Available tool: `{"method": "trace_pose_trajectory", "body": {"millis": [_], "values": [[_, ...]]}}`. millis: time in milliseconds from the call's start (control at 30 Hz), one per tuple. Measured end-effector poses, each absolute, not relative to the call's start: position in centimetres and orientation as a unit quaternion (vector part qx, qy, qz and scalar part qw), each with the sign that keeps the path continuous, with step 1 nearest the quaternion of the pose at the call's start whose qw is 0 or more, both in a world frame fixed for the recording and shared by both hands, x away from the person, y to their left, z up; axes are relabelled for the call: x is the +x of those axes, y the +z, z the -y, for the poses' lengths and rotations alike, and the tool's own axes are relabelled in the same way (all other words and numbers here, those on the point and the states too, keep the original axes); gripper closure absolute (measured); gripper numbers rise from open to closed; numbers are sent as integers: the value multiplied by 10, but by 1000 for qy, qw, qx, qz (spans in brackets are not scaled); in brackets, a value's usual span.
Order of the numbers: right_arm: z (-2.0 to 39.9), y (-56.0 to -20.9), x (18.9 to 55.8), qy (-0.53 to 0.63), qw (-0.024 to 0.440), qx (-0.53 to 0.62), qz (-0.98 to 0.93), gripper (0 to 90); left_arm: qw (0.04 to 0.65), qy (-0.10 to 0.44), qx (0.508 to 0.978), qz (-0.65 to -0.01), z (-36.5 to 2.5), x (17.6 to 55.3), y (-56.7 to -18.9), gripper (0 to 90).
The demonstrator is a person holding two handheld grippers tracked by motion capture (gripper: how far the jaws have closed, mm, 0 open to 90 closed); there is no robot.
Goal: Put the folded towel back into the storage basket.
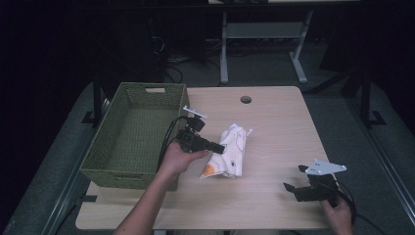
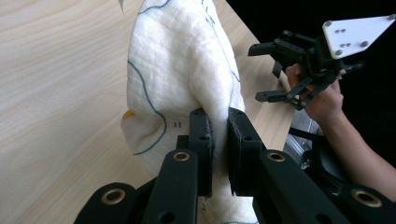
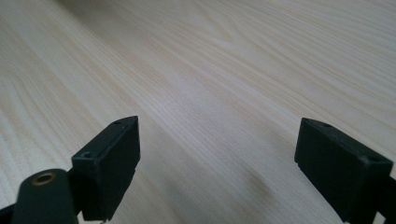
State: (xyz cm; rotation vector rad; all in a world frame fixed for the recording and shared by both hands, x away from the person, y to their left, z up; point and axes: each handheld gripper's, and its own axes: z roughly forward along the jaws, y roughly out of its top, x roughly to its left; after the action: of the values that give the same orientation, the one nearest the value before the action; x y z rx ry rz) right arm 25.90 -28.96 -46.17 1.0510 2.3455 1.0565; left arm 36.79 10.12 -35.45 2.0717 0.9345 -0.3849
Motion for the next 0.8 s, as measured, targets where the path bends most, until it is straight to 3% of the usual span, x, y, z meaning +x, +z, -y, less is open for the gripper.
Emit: {"method": "trace_pose_trajectory", "body": {"millis": [800], "values": [[292, -461, 258, 371, 181, 380, -828, 139, 426, -166, 810, -368, -144, 362, -322, 830]]}}
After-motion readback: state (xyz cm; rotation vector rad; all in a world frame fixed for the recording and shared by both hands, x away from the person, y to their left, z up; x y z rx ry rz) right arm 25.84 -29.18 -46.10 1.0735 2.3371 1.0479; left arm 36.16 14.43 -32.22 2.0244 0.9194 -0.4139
